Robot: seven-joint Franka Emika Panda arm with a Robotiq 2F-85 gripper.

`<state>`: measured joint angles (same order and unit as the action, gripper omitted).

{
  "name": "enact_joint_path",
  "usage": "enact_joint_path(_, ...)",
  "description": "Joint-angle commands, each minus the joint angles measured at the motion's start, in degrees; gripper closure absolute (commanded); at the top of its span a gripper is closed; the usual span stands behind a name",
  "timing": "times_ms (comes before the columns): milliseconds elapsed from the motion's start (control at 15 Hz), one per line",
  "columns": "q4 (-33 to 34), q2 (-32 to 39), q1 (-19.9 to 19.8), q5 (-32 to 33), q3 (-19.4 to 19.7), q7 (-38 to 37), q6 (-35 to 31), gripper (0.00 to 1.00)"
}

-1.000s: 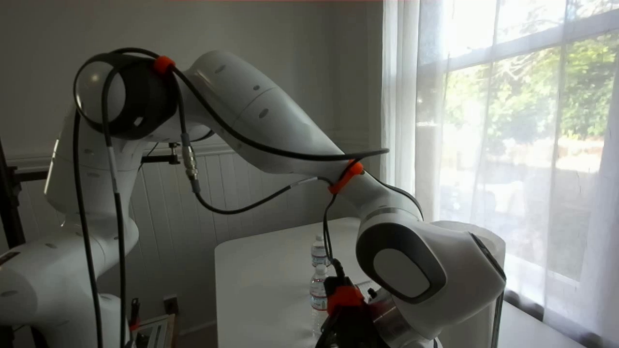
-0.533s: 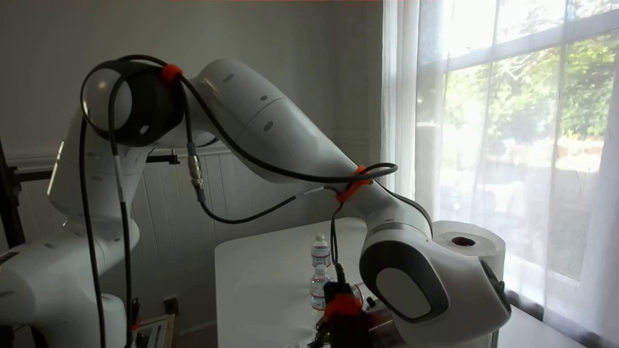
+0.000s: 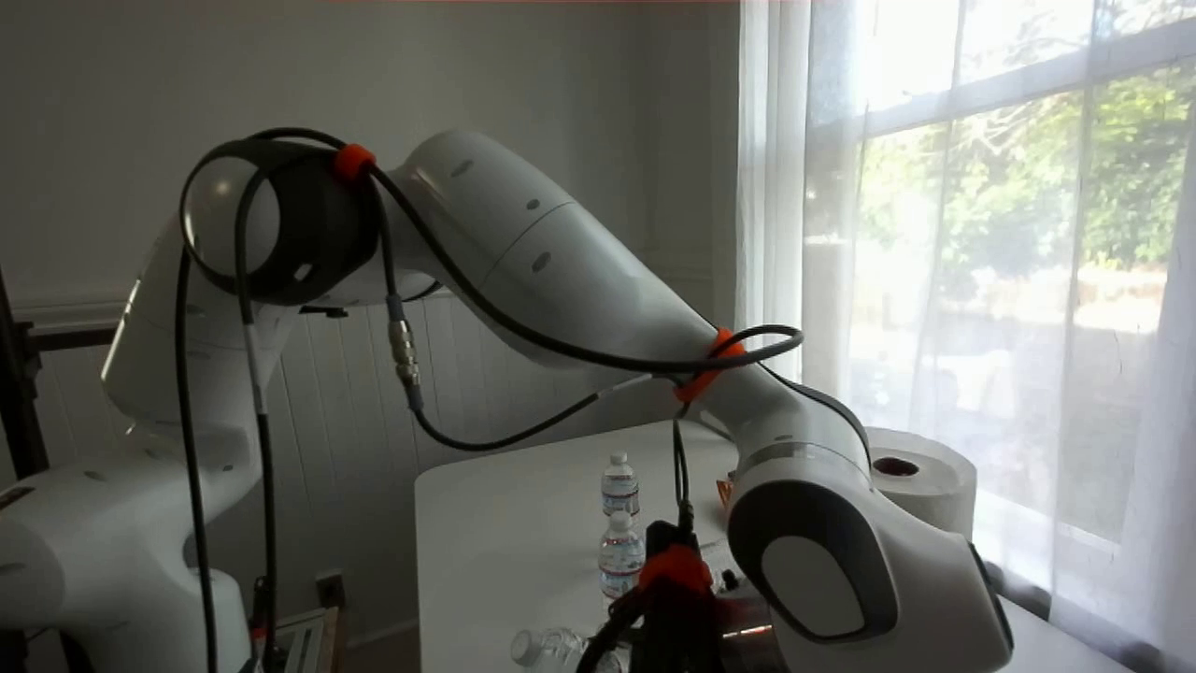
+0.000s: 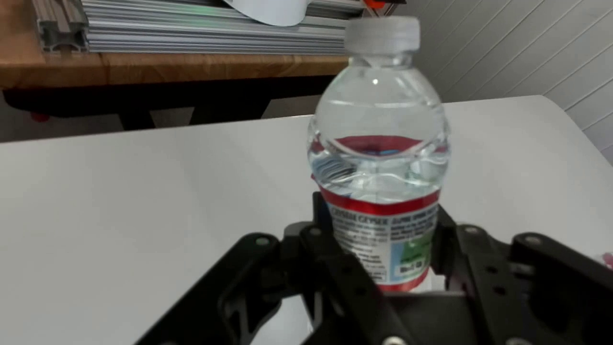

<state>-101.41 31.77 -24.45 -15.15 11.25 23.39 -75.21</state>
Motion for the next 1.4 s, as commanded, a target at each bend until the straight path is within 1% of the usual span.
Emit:
enact_joint_path(0,5.22,4.03,0.16,1.64,-0.07,-4.92,7.28,0.79)
enact_joint_path(267,10.16,9.19,-0.32,2.32,-0.60,-6.55,16.38,0.79)
enact_joint_path(400,12.02,11.14,-0.12,2.25,-0.37,-8.53,18.74,0.79)
enact_joint_path(667,15.09,14.39,0.76,3.29,0.02,-13.19,20.51,0.79)
enact_joint_path(933,18.07,17.76,1.10,4.06,-0.14,-15.89,23.11,0.79)
enact_joint_path(1333,21.80,22.06,2.03,4.42,0.00,-19.66,25.21,0.79)
